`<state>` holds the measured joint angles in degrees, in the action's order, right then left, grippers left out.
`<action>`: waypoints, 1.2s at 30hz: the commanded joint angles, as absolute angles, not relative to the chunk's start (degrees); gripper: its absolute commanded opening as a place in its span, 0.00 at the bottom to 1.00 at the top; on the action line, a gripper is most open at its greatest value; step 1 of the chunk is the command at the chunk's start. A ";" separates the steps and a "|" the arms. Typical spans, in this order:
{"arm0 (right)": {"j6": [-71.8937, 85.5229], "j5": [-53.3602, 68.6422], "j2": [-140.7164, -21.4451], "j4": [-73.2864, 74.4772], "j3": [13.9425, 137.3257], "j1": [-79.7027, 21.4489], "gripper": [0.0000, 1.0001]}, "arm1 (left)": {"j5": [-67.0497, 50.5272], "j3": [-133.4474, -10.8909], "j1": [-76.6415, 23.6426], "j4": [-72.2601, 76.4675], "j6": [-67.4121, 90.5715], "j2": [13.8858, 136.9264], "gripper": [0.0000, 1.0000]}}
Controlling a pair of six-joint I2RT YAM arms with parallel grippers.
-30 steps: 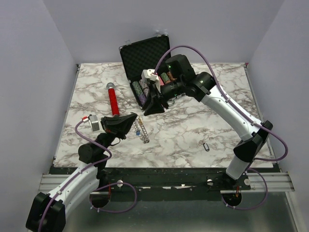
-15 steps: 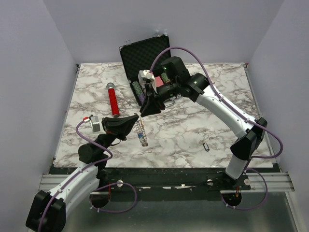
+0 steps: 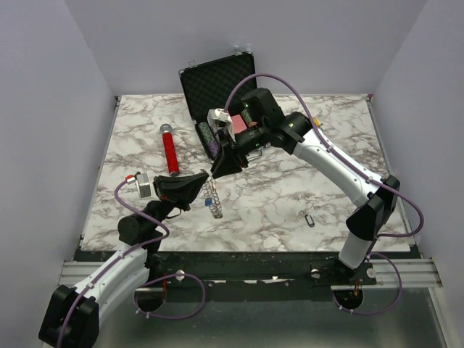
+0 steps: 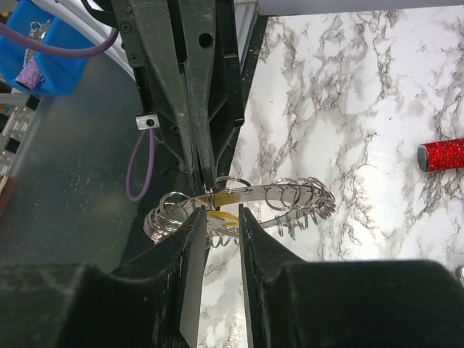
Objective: Put the keys on the keyring
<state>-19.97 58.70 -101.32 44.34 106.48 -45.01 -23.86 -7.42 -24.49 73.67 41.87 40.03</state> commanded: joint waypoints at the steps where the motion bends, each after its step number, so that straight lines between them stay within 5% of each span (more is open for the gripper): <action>1: -19.60 61.96 -101.43 43.42 106.00 -45.35 0.32 | -24.35 -7.12 -24.52 80.07 42.54 39.82 0.00; 36: -18.81 61.70 -102.39 42.71 105.21 -46.93 0.28 | -23.99 -6.86 -24.52 80.86 42.54 39.90 0.00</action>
<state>-18.92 61.04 -101.86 43.22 106.32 -46.17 -23.83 -7.40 -24.49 73.69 41.91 40.29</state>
